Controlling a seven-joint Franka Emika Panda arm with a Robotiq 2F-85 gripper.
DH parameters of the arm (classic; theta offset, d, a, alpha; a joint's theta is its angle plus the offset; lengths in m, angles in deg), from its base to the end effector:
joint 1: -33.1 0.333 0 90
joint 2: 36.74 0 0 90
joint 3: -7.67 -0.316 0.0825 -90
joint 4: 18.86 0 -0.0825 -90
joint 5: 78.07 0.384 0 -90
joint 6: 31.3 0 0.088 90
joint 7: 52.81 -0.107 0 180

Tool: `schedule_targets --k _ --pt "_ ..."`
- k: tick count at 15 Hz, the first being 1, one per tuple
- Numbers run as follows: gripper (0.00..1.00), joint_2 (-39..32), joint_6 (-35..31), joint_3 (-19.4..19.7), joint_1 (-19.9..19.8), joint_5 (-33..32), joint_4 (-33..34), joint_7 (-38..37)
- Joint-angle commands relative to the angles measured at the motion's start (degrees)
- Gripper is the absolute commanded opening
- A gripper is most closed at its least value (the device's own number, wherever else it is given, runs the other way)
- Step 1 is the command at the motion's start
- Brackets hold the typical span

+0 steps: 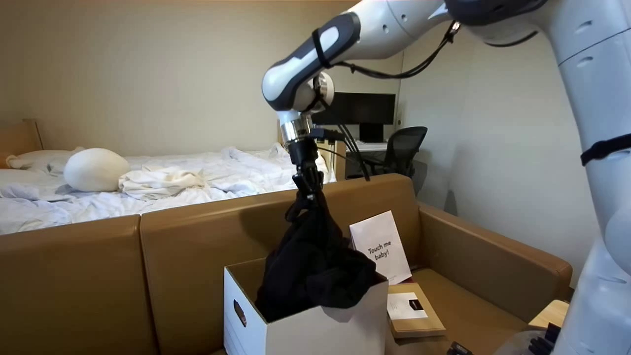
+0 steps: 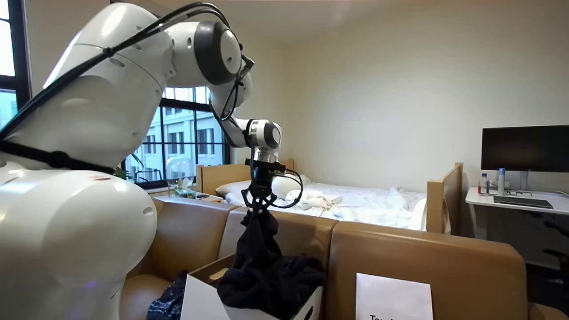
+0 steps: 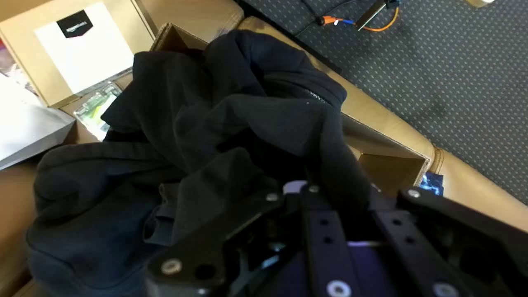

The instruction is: Move the black shirt to the box

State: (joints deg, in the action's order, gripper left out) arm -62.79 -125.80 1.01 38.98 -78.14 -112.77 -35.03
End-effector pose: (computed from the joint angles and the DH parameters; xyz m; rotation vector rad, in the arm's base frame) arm 0.6070 0.1277 0.3276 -2.8926 -0.7839 0.6681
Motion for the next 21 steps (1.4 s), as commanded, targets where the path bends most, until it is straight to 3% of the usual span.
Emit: schedule_targets --k 1,6,12,18,21 --pt "0.06 -2.87 0.09 -0.32 -0.78 0.41 1.62 0.03" --pt "0.04 -7.52 0.12 -0.53 -0.96 0.76 5.42 0.07" --pt "0.04 -21.01 -1.36 -2.65 -4.51 4.64 13.24 11.11" --pt "0.04 -37.95 4.15 -4.98 -6.34 3.97 26.14 20.96" --pt "0.04 -42.23 6.18 -5.31 -5.95 3.77 30.38 23.31"
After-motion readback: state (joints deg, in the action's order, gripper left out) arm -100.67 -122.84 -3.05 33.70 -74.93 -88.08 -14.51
